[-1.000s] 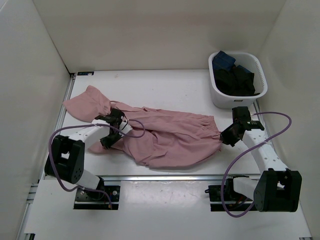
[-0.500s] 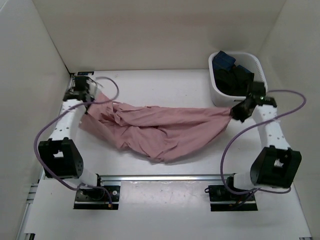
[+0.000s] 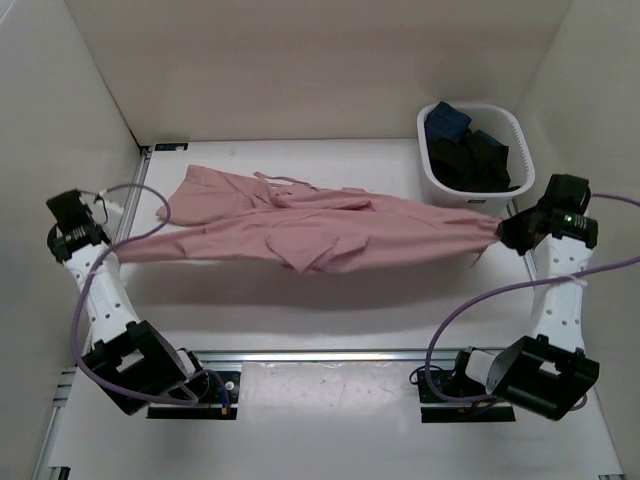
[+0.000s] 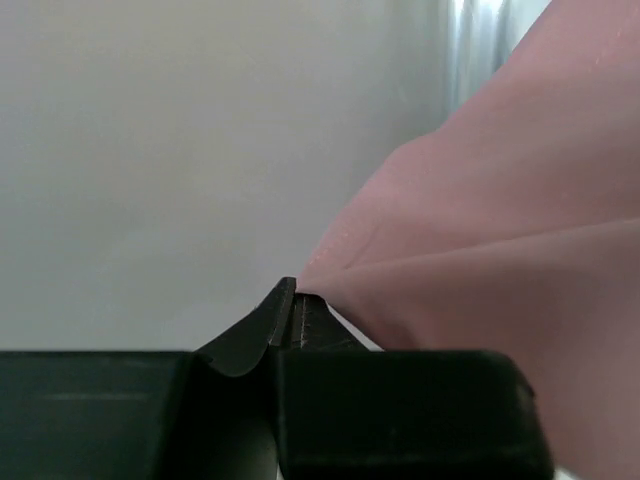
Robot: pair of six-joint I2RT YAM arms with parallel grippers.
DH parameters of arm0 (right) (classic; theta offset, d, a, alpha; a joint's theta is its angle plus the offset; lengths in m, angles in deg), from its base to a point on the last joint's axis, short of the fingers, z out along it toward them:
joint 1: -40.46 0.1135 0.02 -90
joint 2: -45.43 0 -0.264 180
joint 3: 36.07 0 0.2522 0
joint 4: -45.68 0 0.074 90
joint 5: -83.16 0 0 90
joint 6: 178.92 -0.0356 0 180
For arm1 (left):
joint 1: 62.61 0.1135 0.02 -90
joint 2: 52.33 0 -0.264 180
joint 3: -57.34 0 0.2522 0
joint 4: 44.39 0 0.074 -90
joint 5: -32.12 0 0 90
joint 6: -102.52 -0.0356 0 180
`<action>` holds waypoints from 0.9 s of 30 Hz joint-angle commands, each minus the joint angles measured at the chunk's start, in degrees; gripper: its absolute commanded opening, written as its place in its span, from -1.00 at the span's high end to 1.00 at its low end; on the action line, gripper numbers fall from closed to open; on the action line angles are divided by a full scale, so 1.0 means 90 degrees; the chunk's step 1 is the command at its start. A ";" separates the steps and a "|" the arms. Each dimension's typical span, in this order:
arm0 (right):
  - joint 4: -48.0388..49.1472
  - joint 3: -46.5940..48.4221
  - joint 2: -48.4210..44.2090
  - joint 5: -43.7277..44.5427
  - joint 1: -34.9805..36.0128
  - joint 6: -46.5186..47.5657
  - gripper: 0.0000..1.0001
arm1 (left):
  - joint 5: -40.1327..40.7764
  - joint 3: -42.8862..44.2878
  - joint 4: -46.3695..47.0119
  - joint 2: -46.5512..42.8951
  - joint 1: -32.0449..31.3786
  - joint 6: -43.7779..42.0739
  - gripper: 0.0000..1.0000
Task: Fold and stack the trousers
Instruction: Flatten the trousers out
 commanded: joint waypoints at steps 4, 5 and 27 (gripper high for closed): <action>-0.0546 -0.1990 -0.0987 0.0352 -0.0159 0.0405 1.00 | -0.0200 -0.2318 0.0379 -0.1183 0.1052 -0.1058 0.72; -0.0546 -0.2256 -0.1075 0.0468 -0.0159 0.0502 1.00 | -0.0200 -0.2634 0.0477 -0.1272 0.1150 -0.1165 0.72; -0.1385 -0.2992 -0.0949 0.1688 -0.0980 0.0601 -0.58 | 0.1312 -0.4475 0.0829 -0.1519 0.1755 -0.1411 -0.46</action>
